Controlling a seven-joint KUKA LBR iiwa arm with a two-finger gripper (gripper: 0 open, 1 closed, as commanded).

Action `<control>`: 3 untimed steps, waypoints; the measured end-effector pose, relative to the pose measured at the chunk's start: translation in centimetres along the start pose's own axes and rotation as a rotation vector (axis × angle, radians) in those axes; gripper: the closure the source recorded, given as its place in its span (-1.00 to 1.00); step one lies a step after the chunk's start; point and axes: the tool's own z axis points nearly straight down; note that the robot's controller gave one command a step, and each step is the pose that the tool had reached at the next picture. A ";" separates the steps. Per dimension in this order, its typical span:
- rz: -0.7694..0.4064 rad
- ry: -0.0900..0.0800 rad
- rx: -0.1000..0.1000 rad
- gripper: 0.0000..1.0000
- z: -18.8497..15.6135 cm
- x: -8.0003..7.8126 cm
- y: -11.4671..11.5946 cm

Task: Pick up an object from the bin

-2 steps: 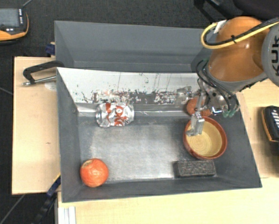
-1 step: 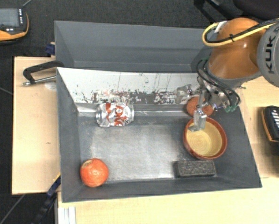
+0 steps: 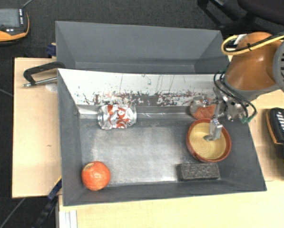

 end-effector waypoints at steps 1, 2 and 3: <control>-0.004 -0.011 0.002 1.00 -0.3 -0.4 0.2; 0.136 -0.013 0.000 1.00 5.7 3.2 -1.3; -0.093 -0.025 0.008 1.00 -8.6 2.3 -3.6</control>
Offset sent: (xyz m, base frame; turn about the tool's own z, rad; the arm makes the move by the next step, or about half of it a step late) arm 0.0000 0.0000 0.0000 0.0000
